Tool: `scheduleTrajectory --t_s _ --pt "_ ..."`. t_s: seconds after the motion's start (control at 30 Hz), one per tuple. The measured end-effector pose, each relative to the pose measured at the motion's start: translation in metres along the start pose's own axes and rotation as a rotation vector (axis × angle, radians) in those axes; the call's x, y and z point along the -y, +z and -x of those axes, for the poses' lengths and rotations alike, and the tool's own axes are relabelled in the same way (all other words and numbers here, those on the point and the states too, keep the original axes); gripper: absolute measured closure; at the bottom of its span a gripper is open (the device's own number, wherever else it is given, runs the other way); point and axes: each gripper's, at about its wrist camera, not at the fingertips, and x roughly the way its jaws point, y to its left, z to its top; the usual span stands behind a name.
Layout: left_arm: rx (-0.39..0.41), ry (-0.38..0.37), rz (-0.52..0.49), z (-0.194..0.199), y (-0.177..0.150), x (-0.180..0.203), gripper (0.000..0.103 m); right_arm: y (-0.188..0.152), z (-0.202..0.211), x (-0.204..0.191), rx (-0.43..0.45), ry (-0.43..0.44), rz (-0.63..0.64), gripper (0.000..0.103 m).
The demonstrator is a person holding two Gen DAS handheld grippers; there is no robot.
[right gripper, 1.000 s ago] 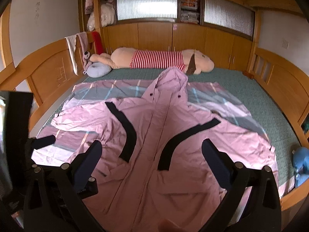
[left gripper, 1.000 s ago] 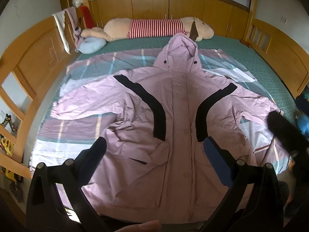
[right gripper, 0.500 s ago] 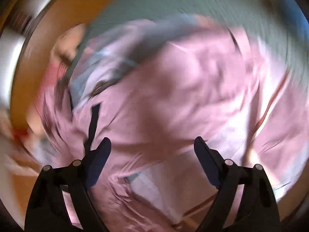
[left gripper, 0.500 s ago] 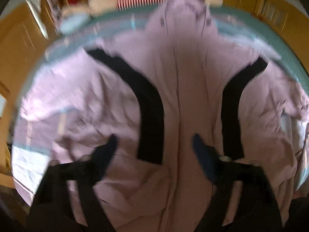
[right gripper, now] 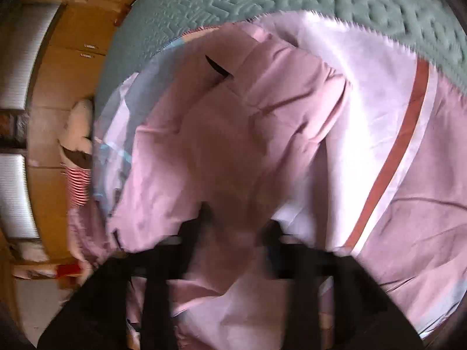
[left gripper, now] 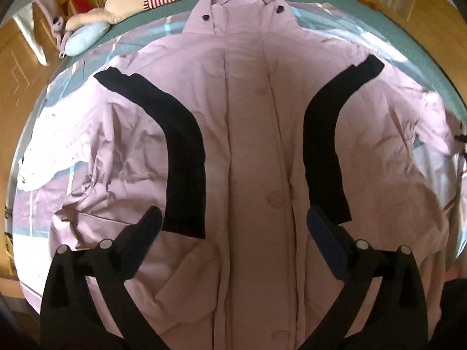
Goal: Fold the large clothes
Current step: 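Grasp the jacket sleeve with the right gripper and fold it across the chest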
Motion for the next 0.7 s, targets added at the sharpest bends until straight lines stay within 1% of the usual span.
scheduleTrajectory --t_s 0.03,0.1,0.13,0.17,0.2,0.23,0.27,0.3,0.33,0.4,0.43,0.47,0.5,0.53,0.57,0.6,0.63,0.67,0.7 --pt "-0.001 -0.006 -0.002 -0.001 0.0 0.001 0.003 -0.004 0.008 -0.011 0.05 0.013 0.028 0.092" --pt "0.007 -0.005 -0.003 0.0 0.0 0.001 0.003 -0.017 0.033 -0.044 0.162 0.04 0.133 0.094" --pt "0.028 0.009 -0.004 0.002 0.001 0.0 0.003 -0.031 0.049 -0.068 0.217 0.082 0.214 0.094" --pt "0.047 0.024 -0.005 0.004 0.001 0.001 0.003 -0.038 0.056 -0.084 0.24 0.123 0.269 0.095" --pt "0.075 0.05 -0.008 0.008 0.001 0.0 0.003 -0.055 0.066 -0.106 0.253 0.195 0.348 0.095" --pt "0.098 0.068 -0.012 0.011 0.002 0.0 0.003 -0.075 0.074 -0.127 0.251 0.269 0.427 0.095" --pt "0.111 0.073 -0.014 0.014 0.002 0.0 0.003 -0.091 0.078 -0.142 0.243 0.313 0.485 0.095" --pt "0.129 0.076 -0.014 0.018 0.002 -0.002 0.003 -0.116 0.081 -0.163 0.224 0.364 0.576 0.095" --pt "0.14 0.076 -0.012 0.021 0.002 -0.002 0.003 -0.135 0.083 -0.175 0.205 0.394 0.64 0.095" --pt "0.158 0.07 -0.006 0.026 0.003 -0.004 0.003 -0.191 0.078 -0.209 0.101 0.464 0.821 0.094" --pt "0.164 0.065 -0.005 0.028 0.003 -0.005 0.003 -0.222 0.069 -0.225 0.031 0.474 0.916 0.094" --pt "0.168 0.063 -0.005 0.029 0.002 -0.006 0.003 -0.244 0.062 -0.236 -0.017 0.469 0.988 0.093" --pt "0.17 0.064 -0.009 0.031 0.002 -0.007 0.003 -0.276 0.052 -0.247 -0.08 0.452 1.085 0.089" --pt "0.171 0.065 -0.012 0.03 0.001 -0.008 0.003 -0.298 0.046 -0.252 -0.12 0.436 1.148 0.086" --pt "0.171 0.069 -0.017 0.03 0.0 -0.008 0.003 -0.33 0.036 -0.257 -0.179 0.42 1.234 0.072" --pt "0.173 0.077 -0.021 0.031 -0.002 -0.009 0.003 -0.346 0.033 -0.258 -0.199 0.426 1.271 0.052" --pt "0.174 0.083 -0.023 0.031 -0.002 -0.01 0.003 -0.357 0.033 -0.26 -0.202 0.446 1.293 0.041" --pt "0.177 0.089 -0.024 0.032 -0.003 -0.012 0.003 -0.368 0.037 -0.261 -0.191 0.488 1.318 0.026" --pt "0.178 0.09 -0.023 0.032 -0.004 -0.013 0.003 -0.371 0.04 -0.263 -0.187 0.51 1.327 0.022"
